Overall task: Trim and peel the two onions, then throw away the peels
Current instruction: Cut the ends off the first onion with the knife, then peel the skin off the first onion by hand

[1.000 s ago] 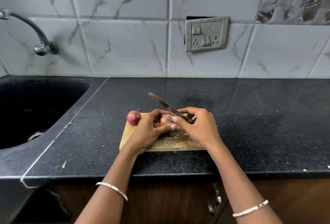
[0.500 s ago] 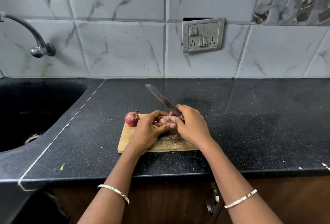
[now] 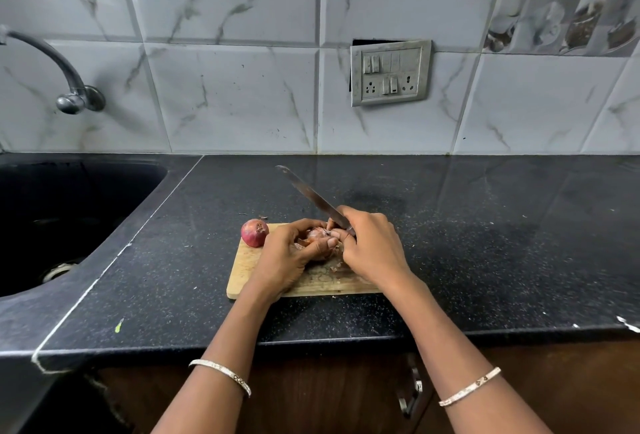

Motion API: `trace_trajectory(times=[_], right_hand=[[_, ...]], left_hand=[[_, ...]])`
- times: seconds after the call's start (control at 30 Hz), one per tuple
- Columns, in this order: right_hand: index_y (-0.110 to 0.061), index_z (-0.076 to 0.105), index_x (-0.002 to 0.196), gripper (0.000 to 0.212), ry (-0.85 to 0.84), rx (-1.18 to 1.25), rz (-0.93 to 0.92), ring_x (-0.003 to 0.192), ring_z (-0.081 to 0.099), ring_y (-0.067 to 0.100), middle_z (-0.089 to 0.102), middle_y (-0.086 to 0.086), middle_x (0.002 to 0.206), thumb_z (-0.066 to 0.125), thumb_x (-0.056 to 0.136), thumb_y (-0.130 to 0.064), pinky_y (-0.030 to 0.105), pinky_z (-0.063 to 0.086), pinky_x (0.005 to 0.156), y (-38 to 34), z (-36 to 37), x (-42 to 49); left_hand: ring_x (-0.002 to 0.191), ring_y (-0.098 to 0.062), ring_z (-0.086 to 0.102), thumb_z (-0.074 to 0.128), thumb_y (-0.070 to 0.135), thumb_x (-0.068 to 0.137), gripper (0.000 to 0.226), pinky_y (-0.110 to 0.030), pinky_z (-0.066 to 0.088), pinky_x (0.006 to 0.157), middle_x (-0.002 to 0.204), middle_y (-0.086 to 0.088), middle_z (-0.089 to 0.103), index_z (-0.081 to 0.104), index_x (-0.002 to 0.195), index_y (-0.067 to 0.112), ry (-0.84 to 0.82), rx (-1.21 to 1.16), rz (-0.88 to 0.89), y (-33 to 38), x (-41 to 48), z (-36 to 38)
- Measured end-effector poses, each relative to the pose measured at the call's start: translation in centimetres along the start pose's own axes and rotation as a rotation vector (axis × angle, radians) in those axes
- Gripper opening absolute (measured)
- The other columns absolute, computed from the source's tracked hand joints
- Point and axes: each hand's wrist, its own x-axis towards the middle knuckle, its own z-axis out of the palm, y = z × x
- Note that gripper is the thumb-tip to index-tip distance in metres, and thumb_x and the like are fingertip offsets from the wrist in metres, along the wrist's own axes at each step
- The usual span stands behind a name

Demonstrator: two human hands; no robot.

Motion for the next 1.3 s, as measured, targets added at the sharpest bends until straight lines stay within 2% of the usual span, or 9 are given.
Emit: trace_trajectory(times=[0.13,0.33,0.47,0.57,0.7,0.87,0.97,1.13,1.3], right_hand=[[-0.017,0.065,0.103,0.019,0.027,-0.116,-0.031,0.089,0.066,0.034,0.071,0.008,0.095,0.058,0.09,-0.005,0.041,0.053,0.071,-1.1,0.0,-0.7],[-0.019,0.07,0.102,0.013,-0.035,0.036,0.14,0.091,0.066,0.029,0.073,0.007,0.094,0.066,0.09,-0.018,0.038,0.051,0.075,-1.2,-0.5,-0.2],[-0.023,0.07,0.093,0.006,-0.135,0.193,0.272,0.085,0.07,0.025,0.072,0.004,0.094,0.072,0.087,-0.023,0.035,0.057,0.077,-0.2,-0.6,0.8],[-0.021,0.072,0.089,0.005,-0.069,0.209,0.303,0.075,0.072,0.023,0.074,0.002,0.085,0.074,0.085,-0.023,0.04,0.061,0.075,1.2,-1.0,1.1],[-0.019,0.074,0.091,0.005,-0.067,0.257,0.309,0.059,0.073,0.012,0.075,0.0,0.078,0.073,0.089,-0.014,0.039,0.063,0.073,2.4,-1.5,0.7],[-0.01,0.072,0.099,0.016,-0.15,0.325,0.314,0.056,0.074,0.015,0.075,0.005,0.094,0.065,0.088,0.001,0.04,0.064,0.068,1.9,-0.8,0.3],[-0.011,0.072,0.093,0.007,-0.066,0.294,0.317,0.052,0.072,0.015,0.075,0.006,0.085,0.072,0.087,-0.007,0.037,0.063,0.06,2.0,-0.8,0.4],[-0.018,0.073,0.1,0.017,0.015,0.266,0.4,0.075,0.071,0.02,0.072,0.0,0.085,0.072,0.084,-0.013,0.036,0.059,0.07,4.1,-2.2,0.3],[-0.01,0.074,0.097,0.012,-0.049,0.095,0.489,0.091,0.067,0.03,0.072,0.01,0.09,0.065,0.09,-0.013,0.044,0.056,0.078,7.4,-2.9,0.0]], left_hand=[[0.091,-0.004,0.073,0.082,0.03,0.082,0.025,-0.016,0.054,0.085,0.095,0.01,0.078,0.074,0.105,0.026,0.031,0.079,0.028,0.1,-0.1,0.0],[0.092,0.006,0.07,0.082,0.031,0.077,0.036,-0.009,0.051,0.083,0.099,0.014,0.076,0.073,0.111,0.024,-0.013,0.118,0.065,1.0,-0.7,0.0],[0.098,-0.001,0.071,0.084,0.042,0.073,0.048,-0.025,0.055,0.094,0.102,0.012,0.077,0.073,0.117,0.027,0.022,0.13,0.027,0.3,-0.4,-0.1],[0.099,-0.006,0.072,0.084,0.048,0.067,0.053,-0.037,0.056,0.098,0.1,0.01,0.078,0.073,0.116,0.031,0.023,0.102,0.009,0.0,-0.3,-0.2],[0.104,-0.007,0.071,0.086,0.033,0.071,0.051,-0.035,0.054,0.102,0.106,0.007,0.077,0.071,0.119,0.031,-0.003,0.015,-0.008,0.3,-0.4,-0.3],[0.102,-0.008,0.071,0.086,0.02,0.077,0.047,-0.032,0.056,0.098,0.106,0.008,0.077,0.07,0.119,0.033,-0.014,0.01,-0.004,0.7,-0.6,-0.4],[0.099,-0.009,0.072,0.088,0.015,0.075,0.041,-0.03,0.056,0.098,0.107,0.004,0.076,0.073,0.11,0.031,-0.003,0.003,-0.033,0.6,-0.6,-0.5],[0.099,0.001,0.067,0.088,0.016,0.075,0.051,-0.014,0.051,0.094,0.11,0.01,0.072,0.068,0.119,0.028,0.006,0.128,-0.051,0.8,-0.6,-0.5],[0.1,-0.006,0.068,0.089,0.015,0.074,0.052,-0.025,0.052,0.097,0.11,0.007,0.071,0.066,0.12,0.021,0.053,0.203,-0.076,0.6,-0.5,-0.3]])
